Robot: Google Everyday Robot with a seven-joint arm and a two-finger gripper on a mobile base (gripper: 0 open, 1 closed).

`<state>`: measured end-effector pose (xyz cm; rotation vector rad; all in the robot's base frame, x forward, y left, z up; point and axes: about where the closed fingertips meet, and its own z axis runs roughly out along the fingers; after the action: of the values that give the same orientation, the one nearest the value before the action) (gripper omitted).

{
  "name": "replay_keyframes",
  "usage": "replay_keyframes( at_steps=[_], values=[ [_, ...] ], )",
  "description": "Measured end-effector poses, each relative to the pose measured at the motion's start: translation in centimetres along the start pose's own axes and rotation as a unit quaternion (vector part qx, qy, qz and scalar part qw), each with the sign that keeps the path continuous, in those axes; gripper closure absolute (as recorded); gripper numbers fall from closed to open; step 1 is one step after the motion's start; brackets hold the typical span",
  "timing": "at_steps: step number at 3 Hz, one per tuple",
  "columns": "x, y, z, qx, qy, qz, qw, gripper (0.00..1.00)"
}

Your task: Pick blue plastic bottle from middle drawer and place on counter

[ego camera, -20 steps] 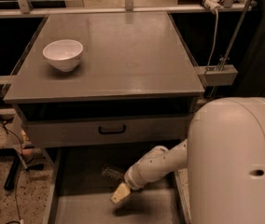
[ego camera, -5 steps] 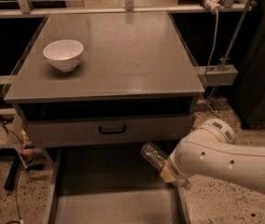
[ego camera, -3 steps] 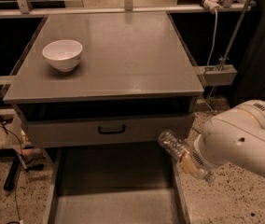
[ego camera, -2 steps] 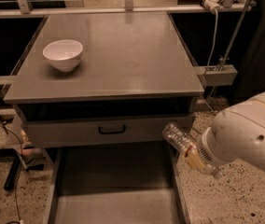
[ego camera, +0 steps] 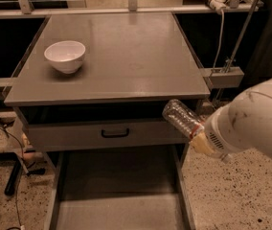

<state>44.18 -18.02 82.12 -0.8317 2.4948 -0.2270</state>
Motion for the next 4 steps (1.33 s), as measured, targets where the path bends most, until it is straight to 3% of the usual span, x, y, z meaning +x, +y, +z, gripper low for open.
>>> replay_keyframes(
  at_steps=[2,4],
  values=[
    [-7.2,-0.7,-3.4,0.016,-0.049,-0.036,0.998,1.0],
    [-15.1,-2.3,-1.6,0.005,-0.061,-0.055,0.9966,1.0]
  ],
)
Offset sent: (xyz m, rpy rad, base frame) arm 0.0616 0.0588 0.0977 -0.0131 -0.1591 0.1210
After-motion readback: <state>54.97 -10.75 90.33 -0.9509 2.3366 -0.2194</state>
